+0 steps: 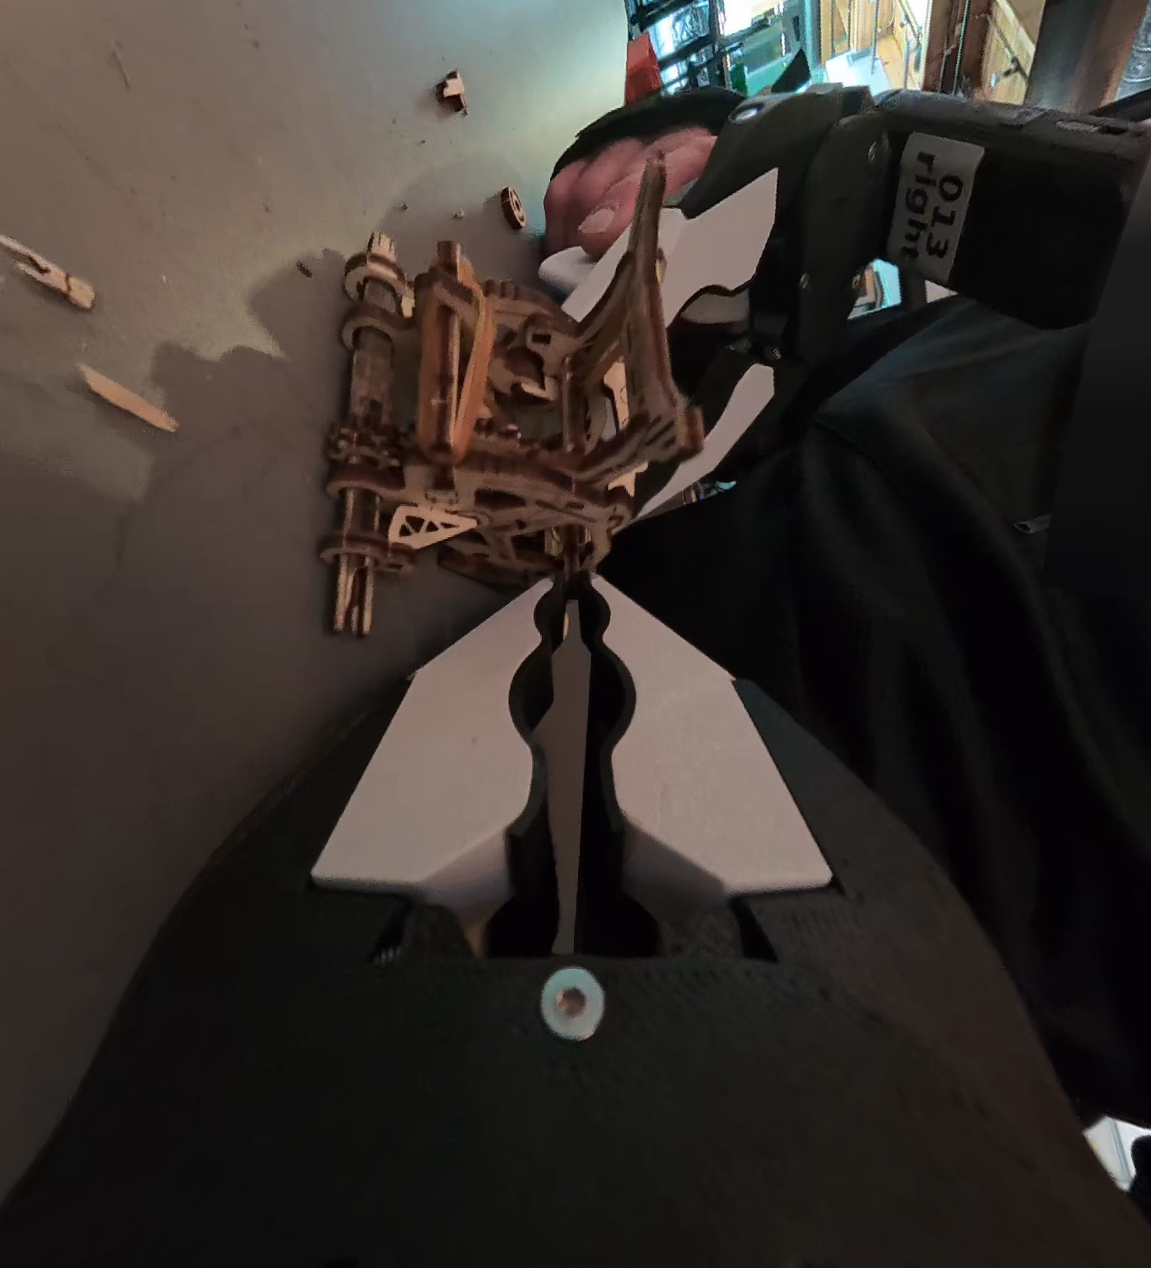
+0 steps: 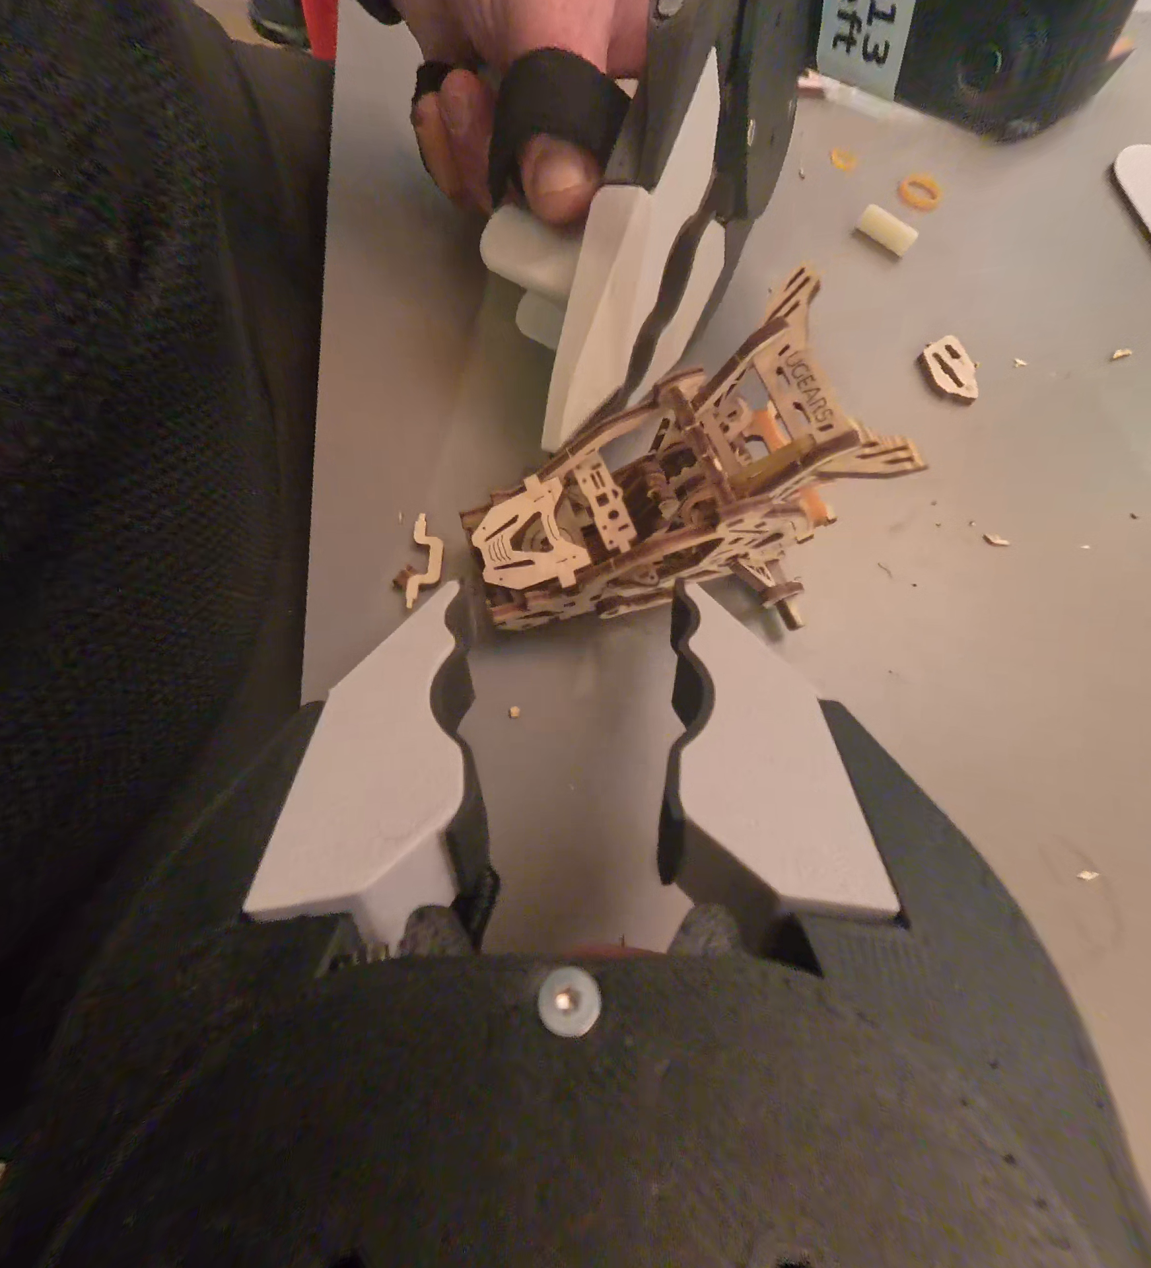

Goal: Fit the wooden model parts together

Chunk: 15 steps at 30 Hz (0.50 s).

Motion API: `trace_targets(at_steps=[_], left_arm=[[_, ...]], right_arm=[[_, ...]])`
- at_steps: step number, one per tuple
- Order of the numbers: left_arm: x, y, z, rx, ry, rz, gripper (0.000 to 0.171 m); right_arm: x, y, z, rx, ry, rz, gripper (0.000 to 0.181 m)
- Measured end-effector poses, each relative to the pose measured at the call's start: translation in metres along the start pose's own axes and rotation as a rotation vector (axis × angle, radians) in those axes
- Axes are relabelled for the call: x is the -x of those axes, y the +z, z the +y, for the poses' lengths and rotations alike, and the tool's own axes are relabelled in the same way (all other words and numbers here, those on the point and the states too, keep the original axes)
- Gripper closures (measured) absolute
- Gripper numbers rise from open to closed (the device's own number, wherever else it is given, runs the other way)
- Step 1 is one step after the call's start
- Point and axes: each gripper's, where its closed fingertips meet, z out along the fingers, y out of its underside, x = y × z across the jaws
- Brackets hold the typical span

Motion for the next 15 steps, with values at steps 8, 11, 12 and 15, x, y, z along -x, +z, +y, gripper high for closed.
trace_targets(at_steps=[8, 11, 12, 15], left_arm=[[0.005, -0.014, 0.014, 0.024, 0.003, -0.066, 0.171], [0.002, -0.026, 0.016, 0.014, 0.037, -0.088, 0.171], [0.002, -0.031, 0.017, 0.009, 0.041, -0.099, 0.171], [0.002, -0.044, 0.019, -0.01, 0.075, -0.136, 0.171]], right_arm=[[0.0, -0.011, 0.007, -0.003, 0.031, -0.011, 0.131], [-0.004, -0.021, 0.01, -0.016, 0.058, 0.008, 0.131], [-0.006, -0.025, 0.011, -0.022, 0.066, 0.015, 0.132], [-0.008, -0.036, 0.011, -0.054, 0.102, 0.008, 0.133]])
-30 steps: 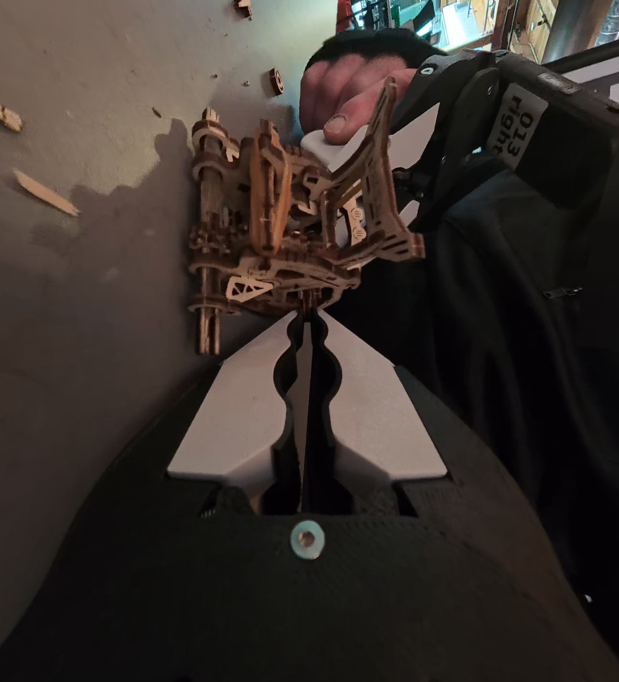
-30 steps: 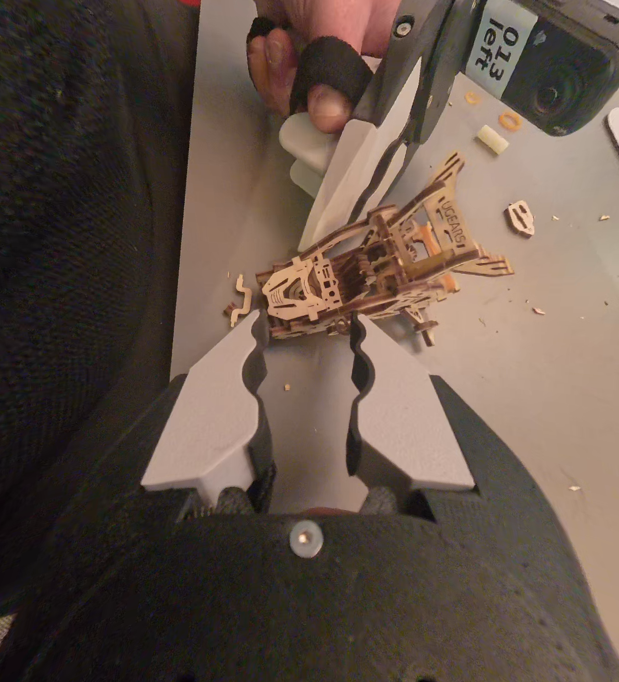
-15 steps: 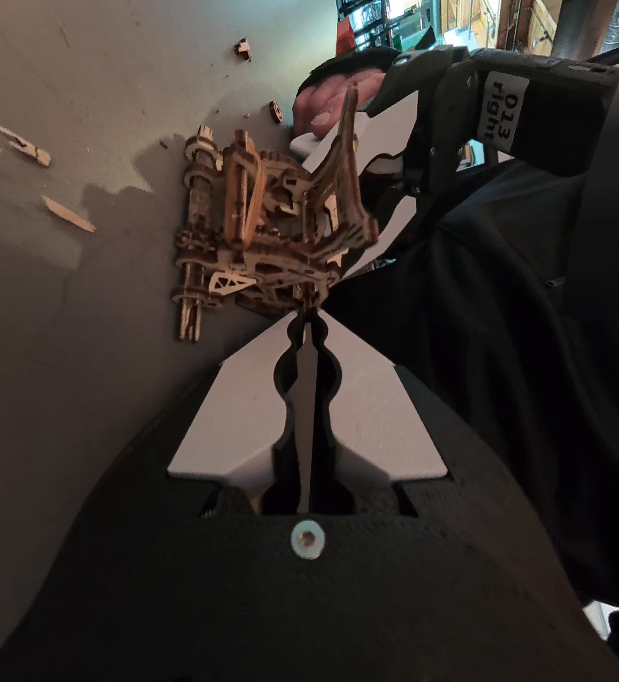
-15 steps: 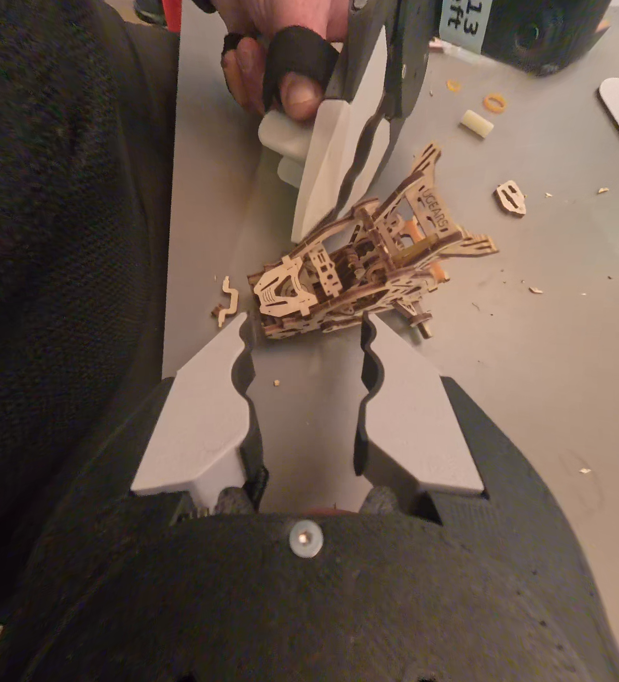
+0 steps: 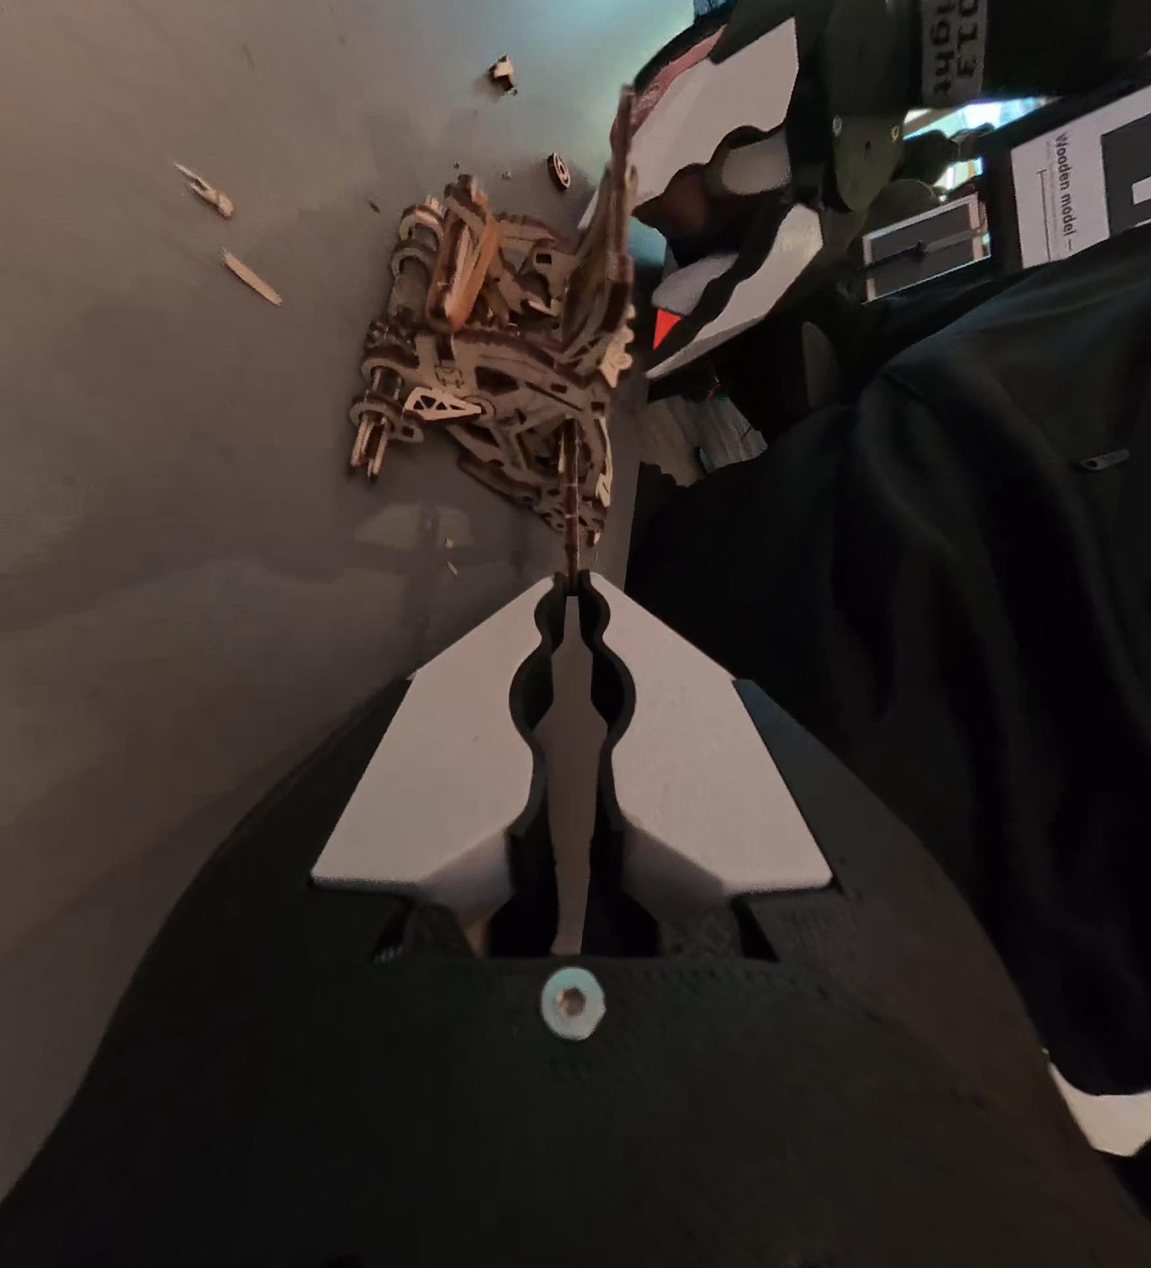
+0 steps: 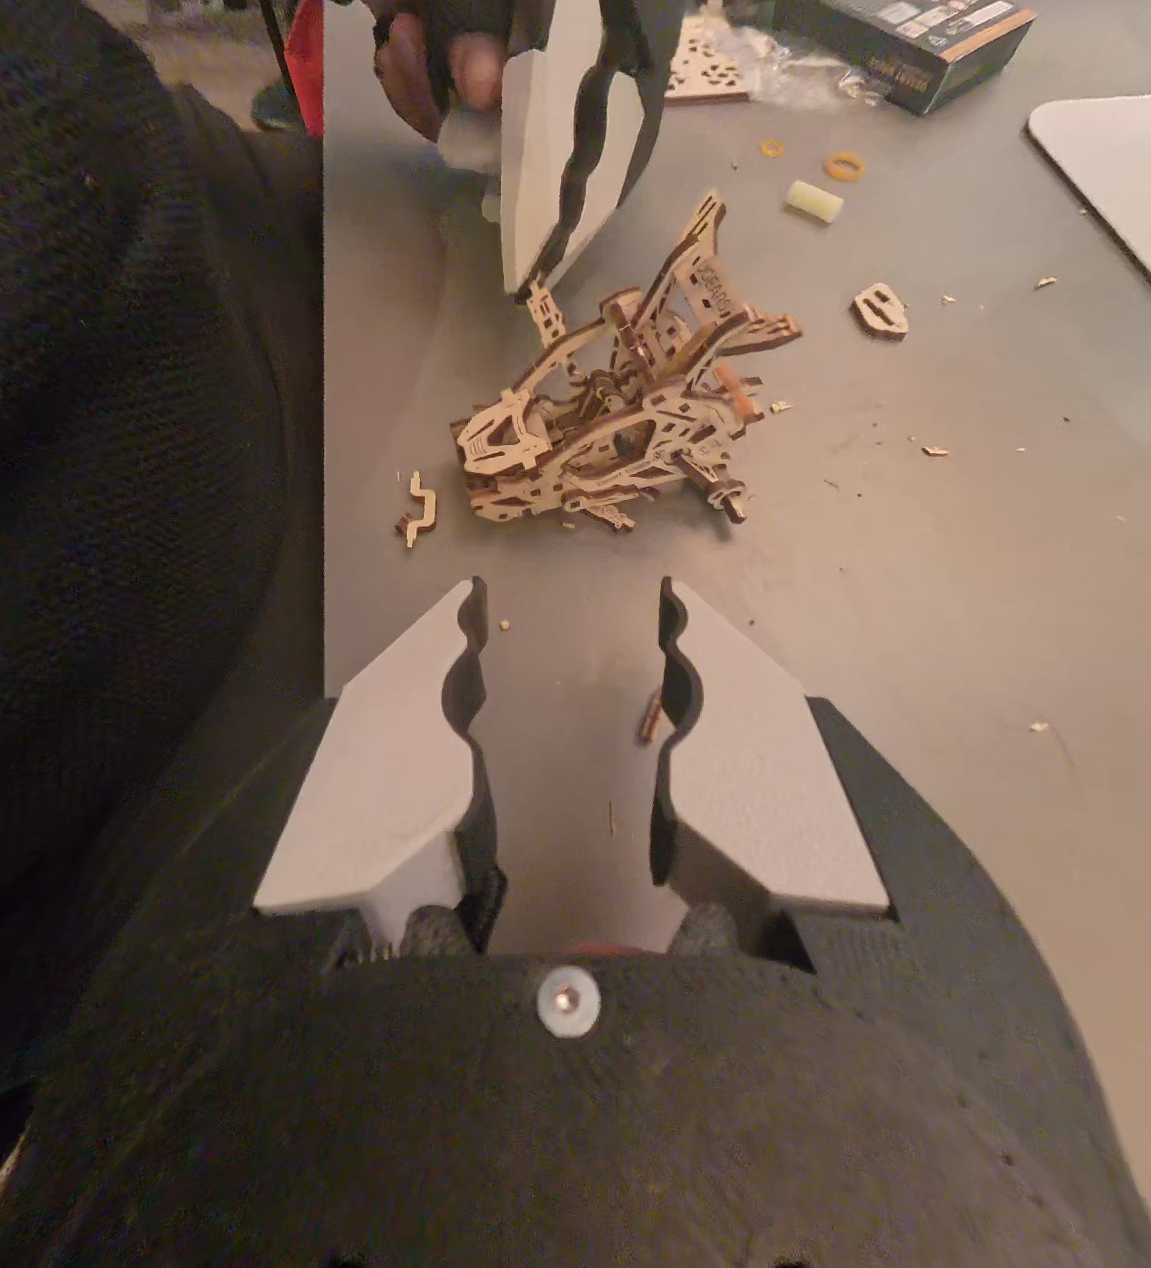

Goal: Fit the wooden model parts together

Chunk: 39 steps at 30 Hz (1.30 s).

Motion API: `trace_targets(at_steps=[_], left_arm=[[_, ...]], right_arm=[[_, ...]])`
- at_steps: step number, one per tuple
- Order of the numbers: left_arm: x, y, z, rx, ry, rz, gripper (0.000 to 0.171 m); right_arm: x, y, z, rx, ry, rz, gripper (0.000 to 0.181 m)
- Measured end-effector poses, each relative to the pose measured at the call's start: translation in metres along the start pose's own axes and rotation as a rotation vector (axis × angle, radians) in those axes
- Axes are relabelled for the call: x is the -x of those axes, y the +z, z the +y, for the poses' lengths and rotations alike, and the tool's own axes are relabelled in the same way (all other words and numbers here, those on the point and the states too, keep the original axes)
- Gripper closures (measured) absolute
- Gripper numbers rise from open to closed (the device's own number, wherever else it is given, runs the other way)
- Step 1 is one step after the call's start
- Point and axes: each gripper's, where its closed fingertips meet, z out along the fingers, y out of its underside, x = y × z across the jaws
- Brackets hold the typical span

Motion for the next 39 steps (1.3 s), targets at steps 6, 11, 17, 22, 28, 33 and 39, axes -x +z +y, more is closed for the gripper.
trace_targets(at_steps=[6, 11, 17, 22, 28, 33, 39], left_arm=[[0.004, -0.019, 0.015, -0.02, 0.072, -0.111, 0.171], [0.024, -0.04, 0.007, -0.135, 0.039, -0.282, 0.171], [0.045, -0.063, -0.011, -0.271, -0.045, -0.451, 0.118], [0.018, -0.069, -0.04, -0.364, 0.122, -0.677, 0.099], [0.008, 0.02, -0.042, -0.202, 0.101, -0.566, 0.11], [0.014, 0.032, -0.05, -0.253, 0.065, -0.492, 0.148], [0.001, 0.028, -0.067, -0.306, 0.053, -0.277, 0.168]], right_arm=[[-0.011, -0.021, 0.007, -0.025, 0.054, 0.037, 0.135], [-0.03, -0.041, 0.013, -0.106, 0.173, 0.072, 0.138], [-0.043, -0.051, 0.019, -0.117, 0.263, 0.086, 0.138], [-0.045, -0.053, 0.02, -0.126, 0.291, 0.075, 0.138], [-0.03, -0.03, 0.006, -0.084, 0.232, 0.025, 0.136], [-0.031, -0.029, -0.005, -0.113, 0.249, 0.019, 0.138], [-0.033, -0.032, -0.009, -0.142, 0.286, 0.015, 0.138]])
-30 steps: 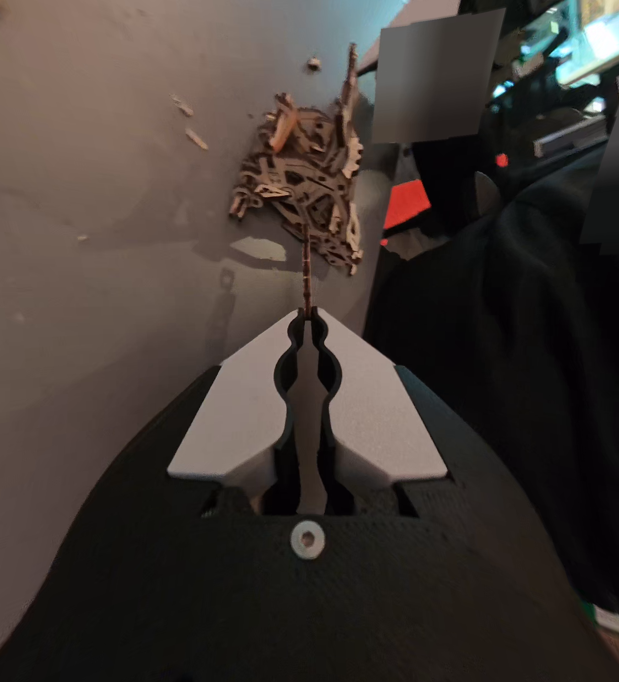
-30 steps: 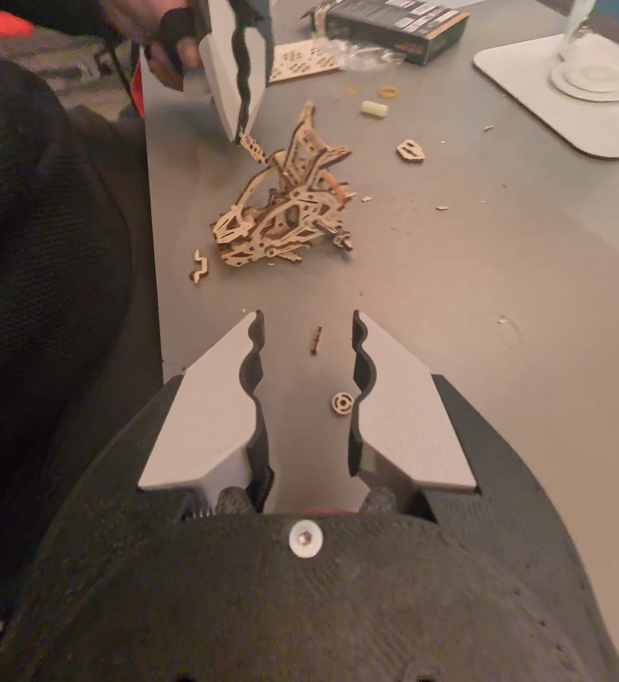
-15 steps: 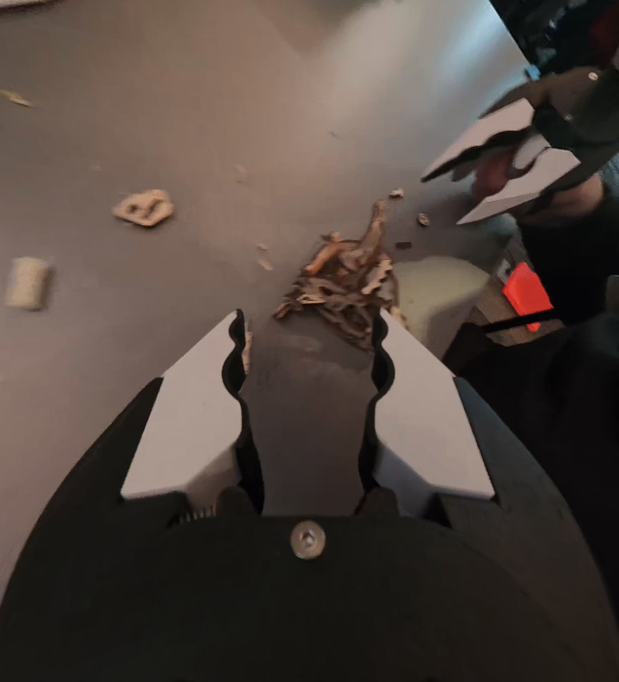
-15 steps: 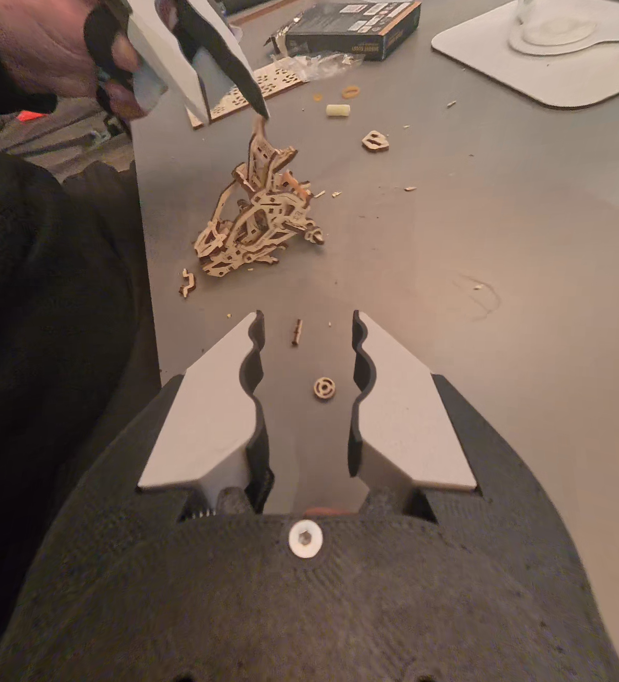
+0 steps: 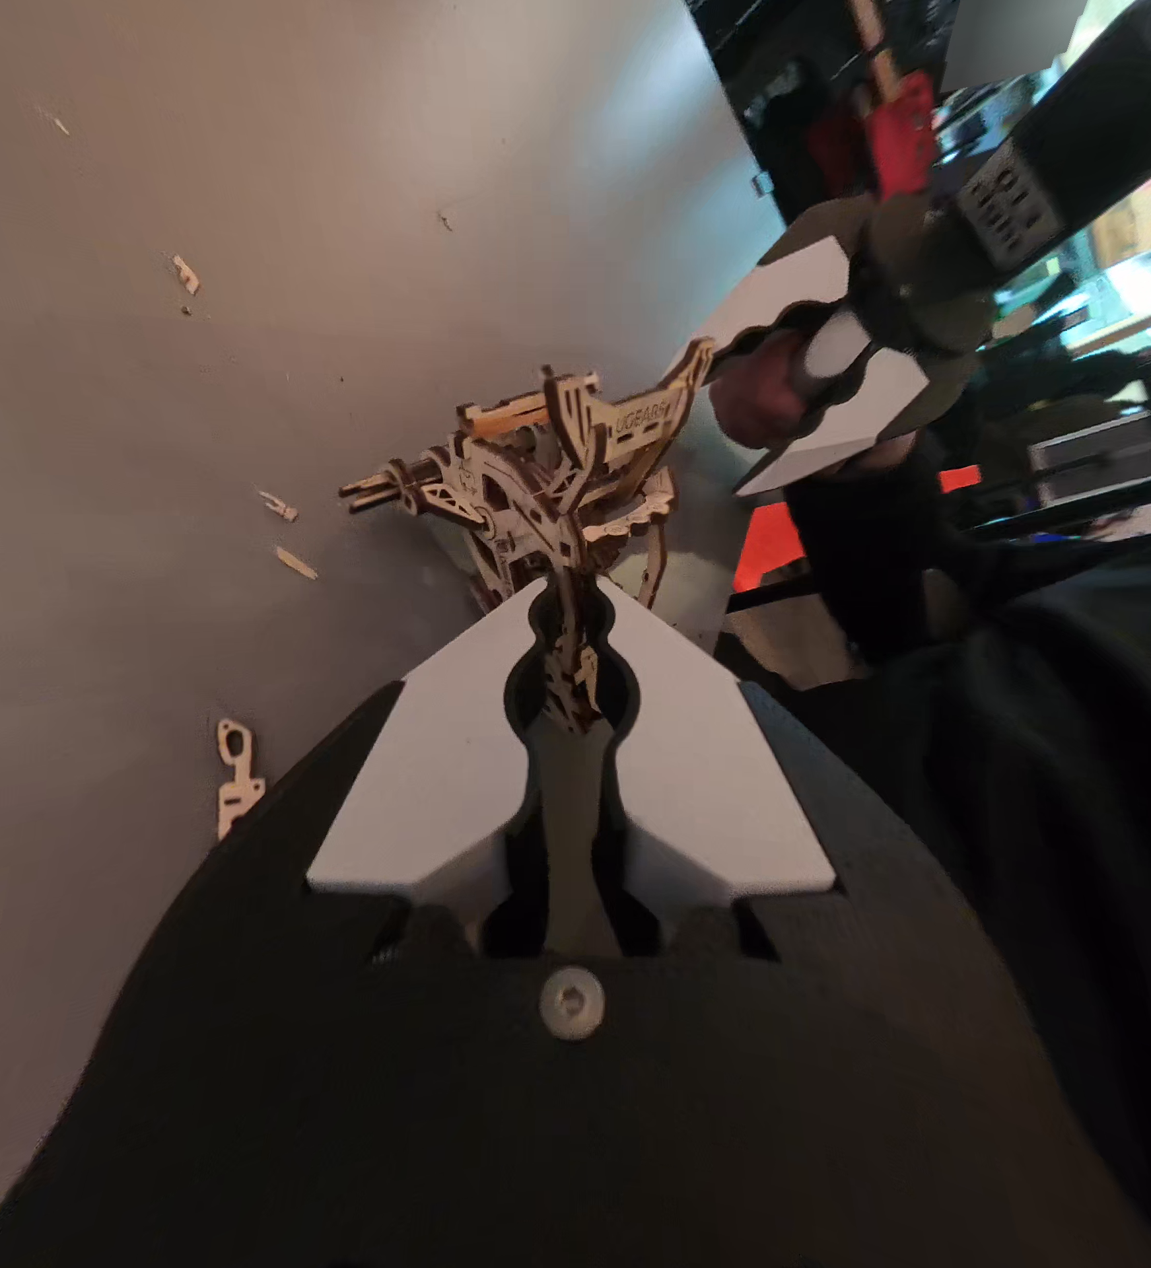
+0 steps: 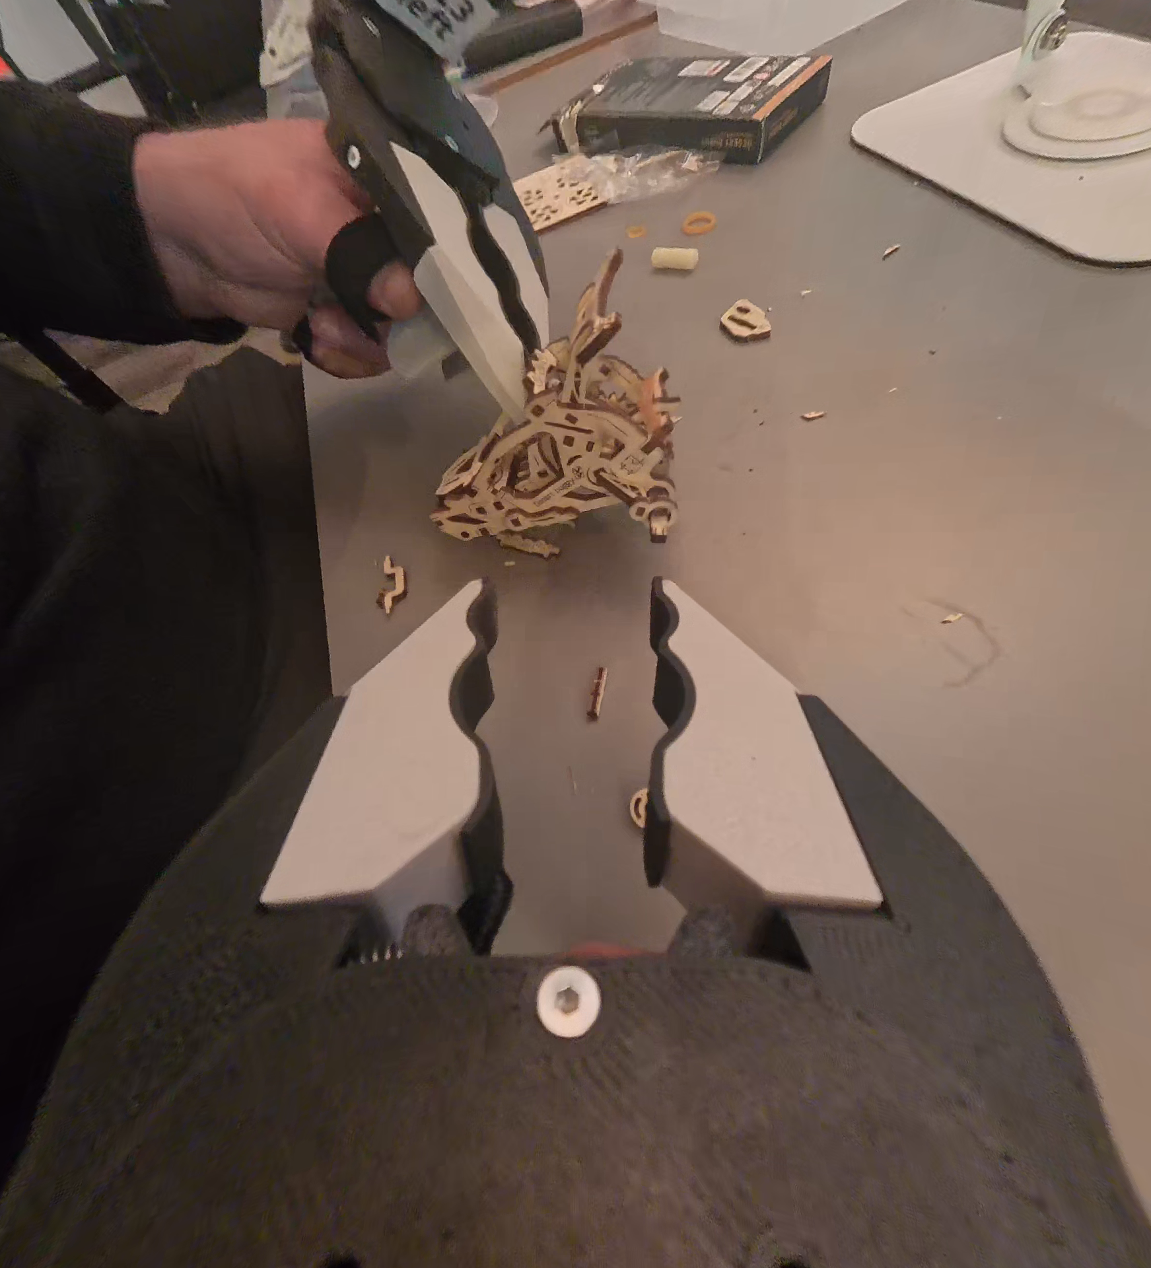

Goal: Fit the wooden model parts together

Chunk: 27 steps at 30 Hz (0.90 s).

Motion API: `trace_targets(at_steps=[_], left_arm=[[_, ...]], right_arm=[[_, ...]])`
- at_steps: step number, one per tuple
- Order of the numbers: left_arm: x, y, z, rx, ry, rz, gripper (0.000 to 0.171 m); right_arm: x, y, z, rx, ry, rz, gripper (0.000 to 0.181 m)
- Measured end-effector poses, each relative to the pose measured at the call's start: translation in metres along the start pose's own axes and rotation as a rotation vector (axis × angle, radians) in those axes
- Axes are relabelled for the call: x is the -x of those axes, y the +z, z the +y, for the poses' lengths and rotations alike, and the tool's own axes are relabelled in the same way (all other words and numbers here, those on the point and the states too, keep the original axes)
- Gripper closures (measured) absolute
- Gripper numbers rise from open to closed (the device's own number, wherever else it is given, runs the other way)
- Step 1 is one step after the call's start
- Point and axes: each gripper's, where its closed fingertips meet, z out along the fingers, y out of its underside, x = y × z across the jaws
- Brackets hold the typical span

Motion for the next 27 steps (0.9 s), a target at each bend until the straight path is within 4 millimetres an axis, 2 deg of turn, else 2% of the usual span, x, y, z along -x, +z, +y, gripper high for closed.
trace_targets(at_steps=[4, 9, 12, 16, 20, 27], left_arm=[[-0.003, 0.001, -0.019, -0.066, -0.045, 0.11, 0.169], [-0.035, -0.003, -0.054, -0.222, -0.112, 0.406, 0.169], [-0.043, 0.0, -0.061, -0.251, -0.113, 0.479, 0.168], [-0.05, 0.0, -0.068, -0.291, -0.124, 0.569, 0.168], [-0.053, 0.003, -0.07, -0.304, -0.13, 0.619, 0.169], [-0.055, 0.007, -0.072, -0.319, -0.16, 0.677, 0.169]], right_arm=[[-0.005, -0.003, -0.01, -0.056, 0.062, -0.008, 0.139], [-0.005, -0.013, -0.034, -0.186, 0.163, -0.08, 0.14], [-0.005, -0.021, -0.052, -0.29, 0.245, -0.147, 0.146], [-0.006, -0.023, -0.064, -0.359, 0.32, -0.2, 0.153], [-0.005, -0.02, -0.071, -0.403, 0.371, -0.249, 0.164], [-0.007, -0.019, -0.075, -0.438, 0.431, -0.288, 0.171]])
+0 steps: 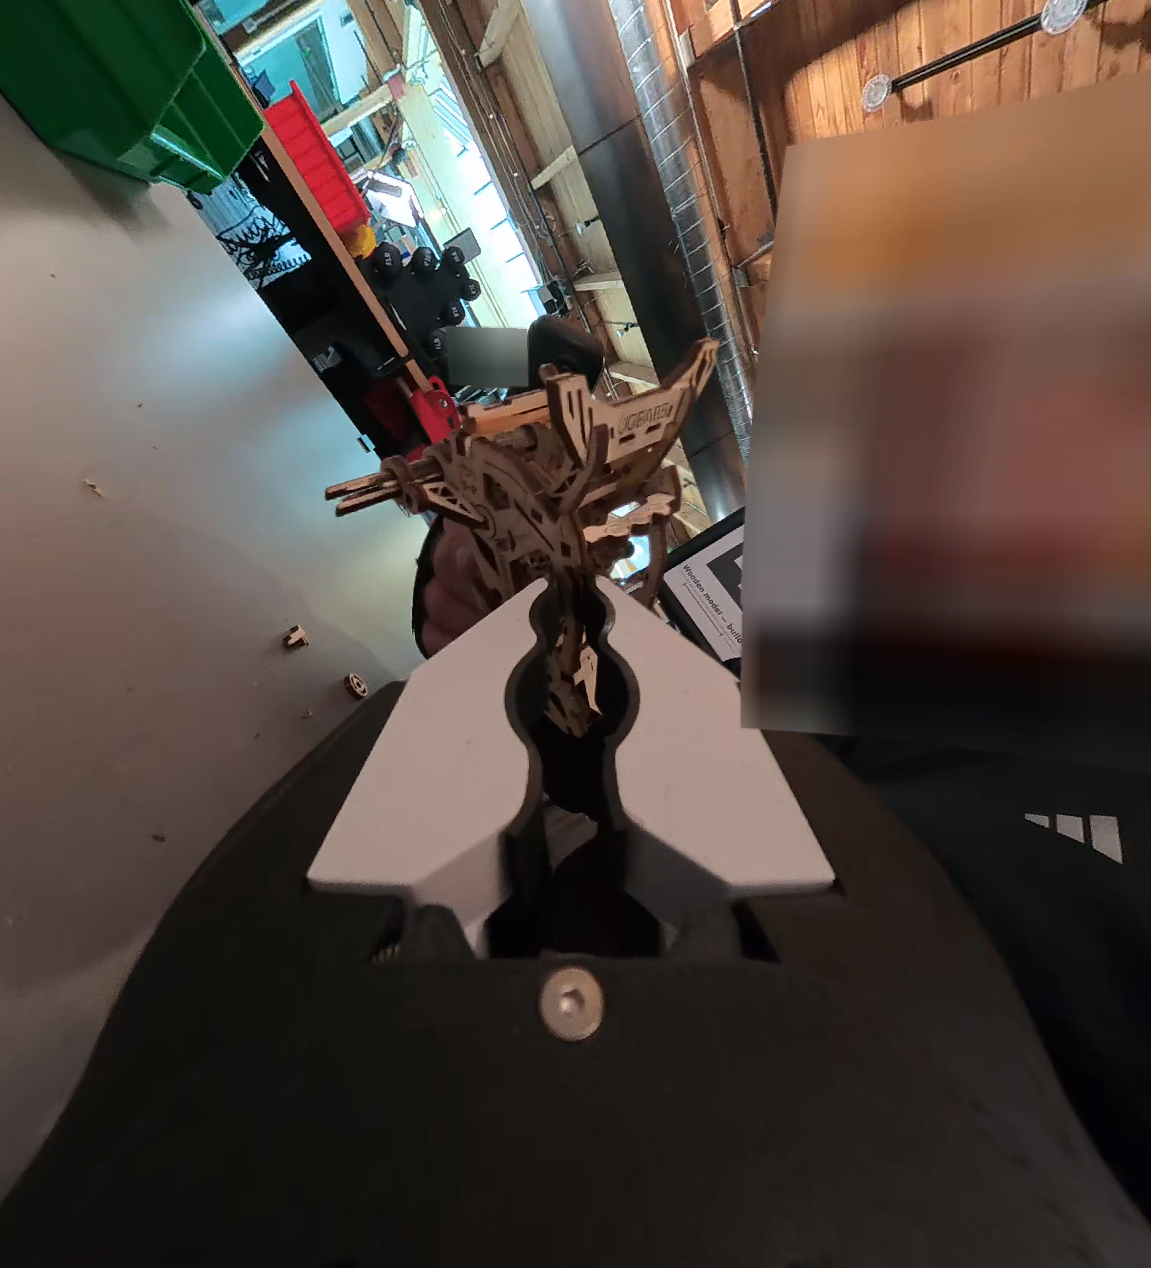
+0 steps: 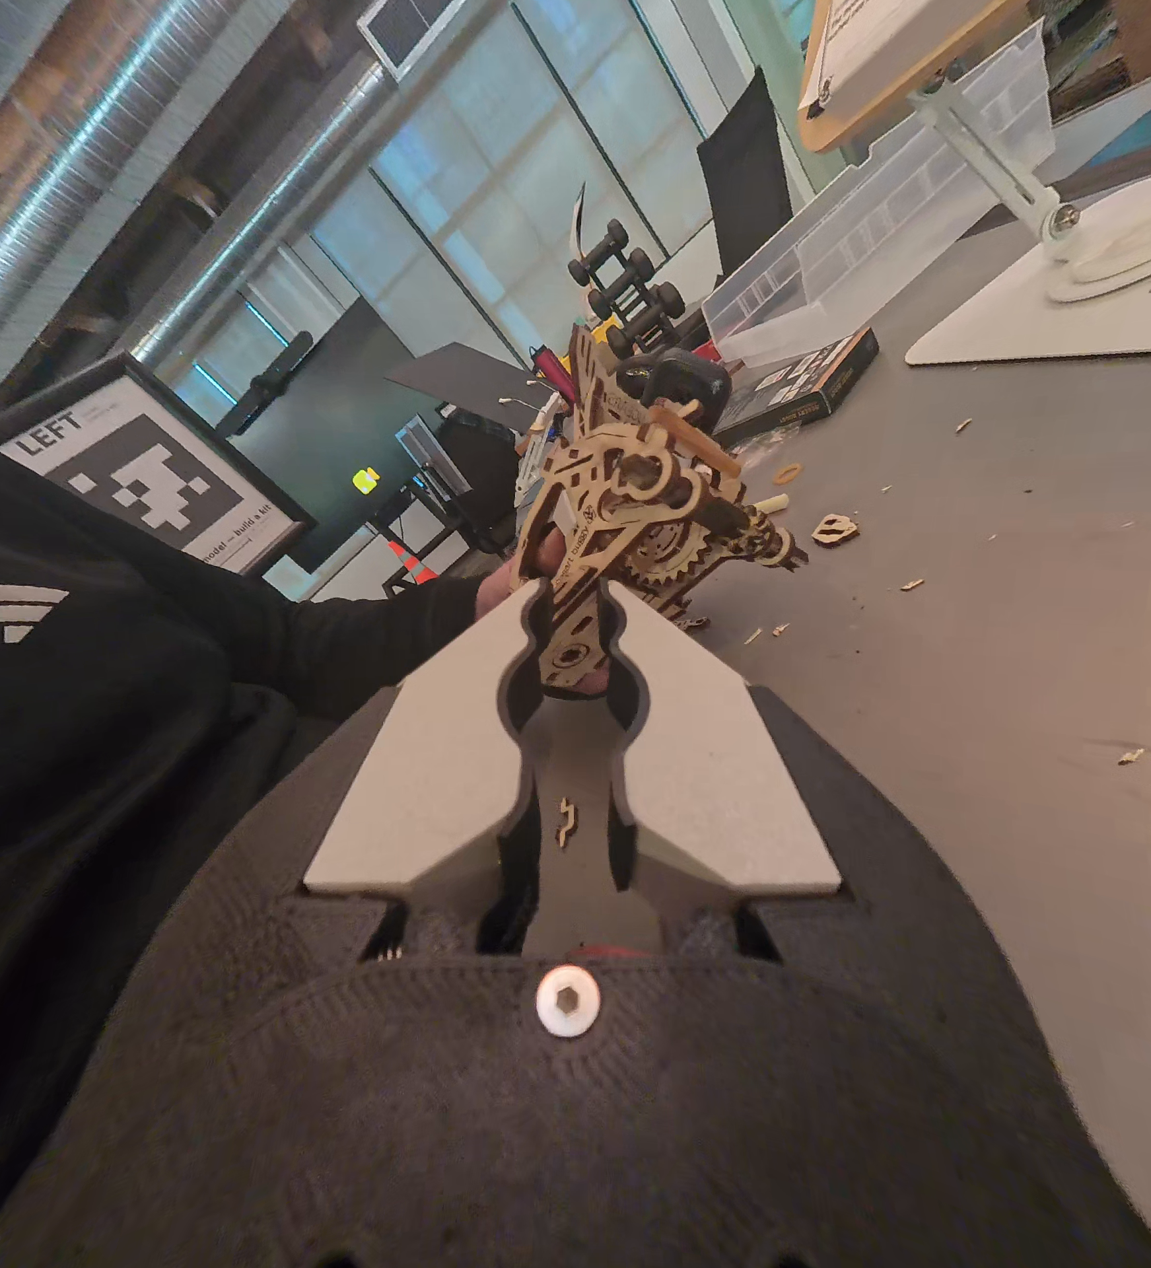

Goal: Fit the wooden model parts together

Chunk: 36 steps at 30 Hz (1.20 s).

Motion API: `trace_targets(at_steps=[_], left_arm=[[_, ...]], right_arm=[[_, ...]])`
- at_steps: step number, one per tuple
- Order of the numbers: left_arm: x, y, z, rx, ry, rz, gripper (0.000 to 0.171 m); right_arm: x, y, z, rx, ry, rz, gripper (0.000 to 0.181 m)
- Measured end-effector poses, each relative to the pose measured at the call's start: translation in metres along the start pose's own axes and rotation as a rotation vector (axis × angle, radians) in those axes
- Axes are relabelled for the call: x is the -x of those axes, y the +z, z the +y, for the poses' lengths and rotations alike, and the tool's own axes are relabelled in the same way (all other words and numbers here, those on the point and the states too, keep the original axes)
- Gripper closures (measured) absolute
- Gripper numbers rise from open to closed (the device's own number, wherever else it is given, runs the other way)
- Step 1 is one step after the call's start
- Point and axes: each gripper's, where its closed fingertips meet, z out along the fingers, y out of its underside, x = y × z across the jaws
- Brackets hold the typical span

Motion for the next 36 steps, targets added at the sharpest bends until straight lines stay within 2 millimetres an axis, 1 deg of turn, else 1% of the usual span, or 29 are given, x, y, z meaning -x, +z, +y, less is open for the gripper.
trace_targets(at_steps=[7, 12, 19, 23, 26, 28, 30, 32, 34, 36], left_arm=[[0.003, 0.005, -0.003, -0.02, -0.033, 0.047, 0.168], [0.006, 0.007, -0.001, -0.008, -0.037, 0.049, 0.17], [0.007, 0.009, -0.002, -0.01, -0.028, 0.053, 0.17], [0.007, 0.011, -0.004, -0.006, -0.009, 0.041, 0.17], [0.01, 0.01, -0.007, 0.023, 0.015, 0.007, 0.171], [0.018, 0.008, -0.011, 0.075, 0.03, -0.058, 0.171], [0.032, 0.006, -0.016, 0.173, 0.092, -0.164, 0.171], [0.05, 0.003, -0.025, 0.272, 0.152, -0.271, 0.171], [0.069, 0.002, -0.034, 0.387, 0.188, -0.364, 0.17], [0.091, -0.001, -0.043, 0.513, 0.235, -0.467, 0.17]], right_arm=[[-0.002, -0.003, -0.006, -0.027, 0.014, 0.0, 0.171], [0.002, -0.003, -0.008, -0.036, 0.017, -0.014, 0.174], [0.001, -0.005, -0.01, -0.038, 0.023, 0.0, 0.174], [0.001, -0.008, -0.011, -0.041, 0.026, 0.007, 0.167], [-0.001, -0.016, -0.015, -0.054, 0.028, 0.034, 0.158], [-0.005, -0.026, -0.015, -0.064, 0.024, 0.061, 0.157], [-0.011, -0.039, -0.014, -0.086, 0.029, 0.094, 0.157], [-0.017, -0.051, -0.01, -0.094, 0.035, 0.129, 0.158], [-0.023, -0.061, -0.001, -0.076, 0.031, 0.178, 0.156], [-0.027, -0.07, 0.007, -0.061, 0.022, 0.22, 0.156]])
